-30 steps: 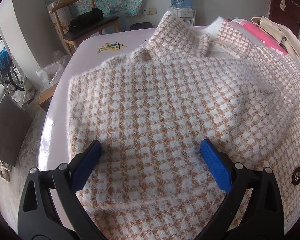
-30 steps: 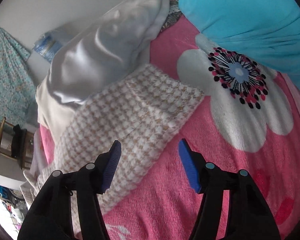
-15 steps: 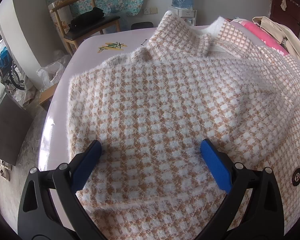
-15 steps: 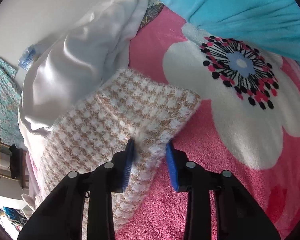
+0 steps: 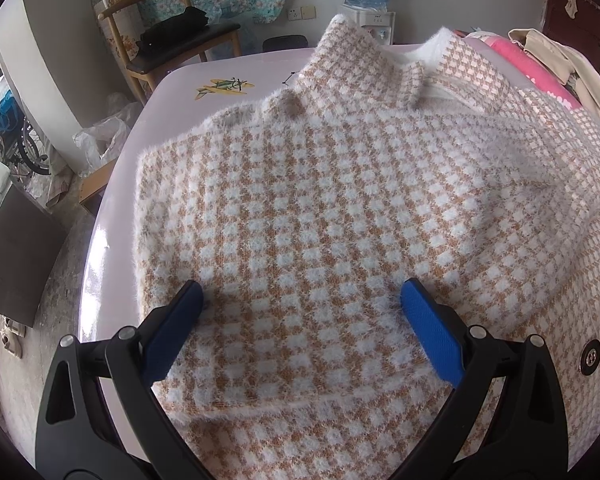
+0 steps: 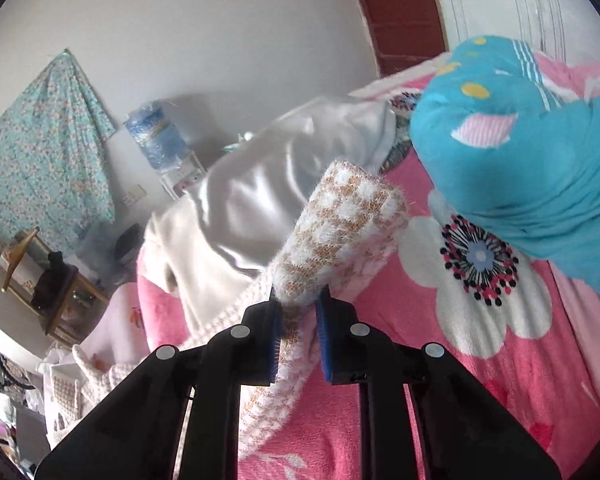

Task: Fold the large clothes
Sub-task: 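Lift the sleeve with the right gripper and lay it across the coat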

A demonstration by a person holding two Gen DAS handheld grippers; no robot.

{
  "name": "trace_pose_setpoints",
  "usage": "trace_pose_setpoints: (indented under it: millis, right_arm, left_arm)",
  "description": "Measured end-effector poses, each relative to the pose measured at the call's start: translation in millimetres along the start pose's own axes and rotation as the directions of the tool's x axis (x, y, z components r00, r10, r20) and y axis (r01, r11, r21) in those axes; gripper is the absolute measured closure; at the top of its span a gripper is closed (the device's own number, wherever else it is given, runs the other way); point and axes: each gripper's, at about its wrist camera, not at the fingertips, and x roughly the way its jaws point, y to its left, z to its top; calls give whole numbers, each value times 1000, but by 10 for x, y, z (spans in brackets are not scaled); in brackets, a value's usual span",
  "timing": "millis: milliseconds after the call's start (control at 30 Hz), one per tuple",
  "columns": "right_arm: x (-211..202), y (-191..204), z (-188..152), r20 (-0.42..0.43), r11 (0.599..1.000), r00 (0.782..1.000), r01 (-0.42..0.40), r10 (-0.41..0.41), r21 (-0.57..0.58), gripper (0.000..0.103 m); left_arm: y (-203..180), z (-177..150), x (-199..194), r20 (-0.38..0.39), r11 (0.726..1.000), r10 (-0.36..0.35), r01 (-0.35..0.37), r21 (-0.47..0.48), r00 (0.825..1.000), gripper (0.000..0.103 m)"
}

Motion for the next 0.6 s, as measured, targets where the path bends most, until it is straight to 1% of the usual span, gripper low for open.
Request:
trace_pose_setpoints:
  millis: [100,200,300,367,467,600]
  right_arm:
    - [-280,347,88,36,997,997,-60,62,-56,87]
    - [-515,758,117,61,986,990,-117,125,-119,87]
    - [-681,1168,105,70,970,981,-165,180,-181,87]
    - [-792,1454,53,75,957,975,-190,210,-219,87]
    - [-921,1842,-44,81,935,963,-227,258,-273,87]
    - [-1056,2395,-245,60,889,939,-297,337,-350,87]
  left_arm:
    - [-7,12,-28,-11,1000,12,-12,8,1000,7]
    - [-10,6,-114,6,999,37,-37,18,999,7]
    - [63,-41,-260,31,1000,21,-20,-5,999,7]
    - [127,-79,-363,49,1000,15,-14,-20,999,7]
    - [246,-169,-505,75,999,27,-25,-36,997,7]
    - [464,-272,-668,95,997,37,-30,-72,995,7]
